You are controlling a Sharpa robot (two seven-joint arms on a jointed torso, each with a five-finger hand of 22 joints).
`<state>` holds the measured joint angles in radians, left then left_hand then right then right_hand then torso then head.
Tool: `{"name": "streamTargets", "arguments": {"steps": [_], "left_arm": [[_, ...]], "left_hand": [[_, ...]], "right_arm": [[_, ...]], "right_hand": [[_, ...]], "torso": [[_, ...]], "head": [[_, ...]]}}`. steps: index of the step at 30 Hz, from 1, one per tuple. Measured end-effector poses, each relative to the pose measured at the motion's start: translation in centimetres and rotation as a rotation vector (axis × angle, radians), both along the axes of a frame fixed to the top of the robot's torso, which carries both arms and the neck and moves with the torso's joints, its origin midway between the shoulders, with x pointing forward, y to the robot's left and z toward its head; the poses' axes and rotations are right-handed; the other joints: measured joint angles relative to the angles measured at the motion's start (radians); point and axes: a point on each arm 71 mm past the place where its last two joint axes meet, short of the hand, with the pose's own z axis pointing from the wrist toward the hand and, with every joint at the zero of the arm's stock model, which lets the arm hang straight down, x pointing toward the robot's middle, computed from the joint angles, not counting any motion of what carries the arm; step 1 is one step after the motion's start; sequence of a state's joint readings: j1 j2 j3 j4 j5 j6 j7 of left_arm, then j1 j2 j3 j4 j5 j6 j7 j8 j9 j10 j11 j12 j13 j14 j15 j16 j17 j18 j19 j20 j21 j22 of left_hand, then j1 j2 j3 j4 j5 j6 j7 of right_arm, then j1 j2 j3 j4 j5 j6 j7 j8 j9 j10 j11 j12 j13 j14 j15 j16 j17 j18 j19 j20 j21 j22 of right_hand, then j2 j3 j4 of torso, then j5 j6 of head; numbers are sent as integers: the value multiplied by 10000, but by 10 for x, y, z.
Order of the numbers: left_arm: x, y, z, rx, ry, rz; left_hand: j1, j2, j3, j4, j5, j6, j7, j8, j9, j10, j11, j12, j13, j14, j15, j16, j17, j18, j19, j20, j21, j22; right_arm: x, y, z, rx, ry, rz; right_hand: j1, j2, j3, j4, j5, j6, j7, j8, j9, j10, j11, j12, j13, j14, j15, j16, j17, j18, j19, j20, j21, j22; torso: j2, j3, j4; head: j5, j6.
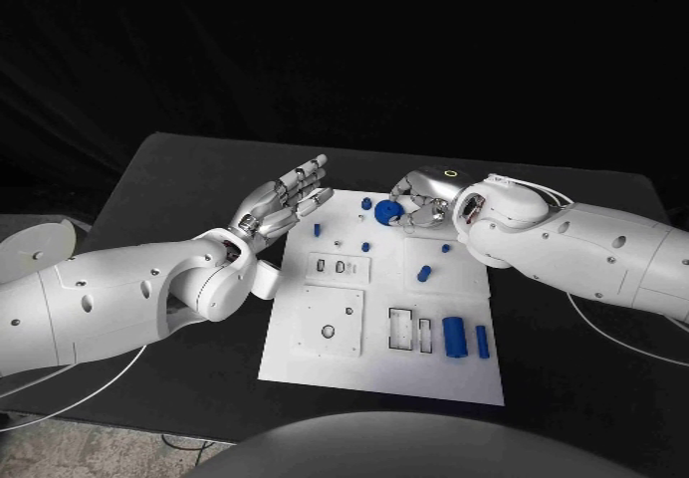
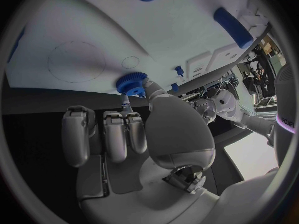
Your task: Assemble the parts on the task board
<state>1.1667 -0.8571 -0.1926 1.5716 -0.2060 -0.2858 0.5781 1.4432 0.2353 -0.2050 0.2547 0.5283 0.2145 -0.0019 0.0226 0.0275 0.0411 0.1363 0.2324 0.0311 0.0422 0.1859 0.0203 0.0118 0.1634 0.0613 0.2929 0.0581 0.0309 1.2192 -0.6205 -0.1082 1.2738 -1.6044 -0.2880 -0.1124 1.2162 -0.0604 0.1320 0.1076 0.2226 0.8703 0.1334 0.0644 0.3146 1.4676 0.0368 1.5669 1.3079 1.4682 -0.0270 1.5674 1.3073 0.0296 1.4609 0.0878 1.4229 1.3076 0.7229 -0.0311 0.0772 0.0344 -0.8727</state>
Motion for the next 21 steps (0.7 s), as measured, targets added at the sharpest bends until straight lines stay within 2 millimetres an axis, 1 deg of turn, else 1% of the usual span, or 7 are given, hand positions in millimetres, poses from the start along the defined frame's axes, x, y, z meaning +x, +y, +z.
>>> {"name": "streamTargets", "arguments": {"steps": [2, 5, 6, 12, 14, 15, 21], "left_arm": [[0, 0, 0, 1, 5, 5], [0, 0, 0, 0, 11, 7], [0, 0, 0, 0, 12, 7], [0, 0, 0, -6, 19, -2], [0, 0, 0, -6, 21, -2], [0, 0, 0, -6, 21, -1], [0, 0, -1, -6, 27, -1]], "left_hand": [[0, 0, 0, 0, 1, 0, 0, 0, 0, 17, 16, 0, 0, 0, 0, 0, 0, 1, 0, 0, 0, 0], [0, 0, 0, 0, 1, 0, 0, 0, 0, 17, 16, 0, 0, 0, 0, 0, 8, 0, 0, 0, 0, 3], [0, 0, 0, 0, 1, 0, 0, 0, 0, 16, 16, 0, 0, 0, 0, 0, 8, 1, 0, 0, 0, 9], [0, 0, 29, -29, 38, 0, 0, 0, 0, 16, 16, 0, 8, 0, 0, 0, 8, 1, 0, 0, 0, 9], [0, 0, 29, -29, 39, 0, -1, 0, 0, 17, 16, 0, 7, 0, 0, 0, 8, 0, 0, 0, 0, 9], [0, 0, 29, -29, 39, 0, 0, 0, -1, 16, 16, 0, 7, 0, 0, 0, 8, 0, 0, 0, 0, 9], [52, -53, 57, -57, 39, 0, -1, 0, -1, 17, 16, 0, 7, 0, 0, 0, 7, 0, 0, 0, 0, 8]], "right_arm": [[0, 0, 0, -1, 5, -9], [0, -1, 0, -1, 11, -13], [0, -1, 0, 0, 13, -14], [0, 1, 0, 16, 17, 0], [0, 2, 0, 24, 21, 4], [0, 2, 0, 28, 23, 5], [1, 1, 0, 36, 40, -30]], "right_hand": [[56, 56, 55, -55, 424, 91, -47, 48, -3, 0, 0, 0, 0, 0, 0, 0, 2, 0, 0, 0, 0, 0], [79, 79, 74, -33, 721, 158, -12, 69, -10, 0, 0, 0, 0, 0, 0, 0, 9, 0, 0, 0, 0, 0], [79, 79, 82, -25, 757, 189, -43, 69, -11, 0, 0, 0, -1, 0, 0, 0, 9, 0, 0, 0, 0, 0], [72, 85, 123, 96, 823, 295, -39, 71, -12, 0, 0, 0, -1, 0, 0, 0, 8, 0, 0, 0, 0, -1], [-37, 195, 114, 168, 896, 325, -65, 88, -11, 0, 0, 0, -1, 0, 0, 0, 8, 0, 0, 0, 0, -1], [-43, 200, 133, 199, 953, 362, -35, 87, -11, 1, 0, 0, -1, 0, 0, 0, 7, 0, 0, 0, 0, -2], [-211, 355, 126, 388, 1009, 494, -61, 87, -12, 1, 0, 0, -2, 0, 0, 0, 6, 1, 0, -1, 0, -2]], "torso": [[1, -1, 1], [1, 3, 0], [2, 4, 1], [3, 6, 4], [3, 6, 6], [3, 6, 8], [1, 2, 15]], "head": [[-3, 0], [-14, 0], [-15, 0], [-28, 0], [-31, 0], [-32, 0], [-9, 0]]}}
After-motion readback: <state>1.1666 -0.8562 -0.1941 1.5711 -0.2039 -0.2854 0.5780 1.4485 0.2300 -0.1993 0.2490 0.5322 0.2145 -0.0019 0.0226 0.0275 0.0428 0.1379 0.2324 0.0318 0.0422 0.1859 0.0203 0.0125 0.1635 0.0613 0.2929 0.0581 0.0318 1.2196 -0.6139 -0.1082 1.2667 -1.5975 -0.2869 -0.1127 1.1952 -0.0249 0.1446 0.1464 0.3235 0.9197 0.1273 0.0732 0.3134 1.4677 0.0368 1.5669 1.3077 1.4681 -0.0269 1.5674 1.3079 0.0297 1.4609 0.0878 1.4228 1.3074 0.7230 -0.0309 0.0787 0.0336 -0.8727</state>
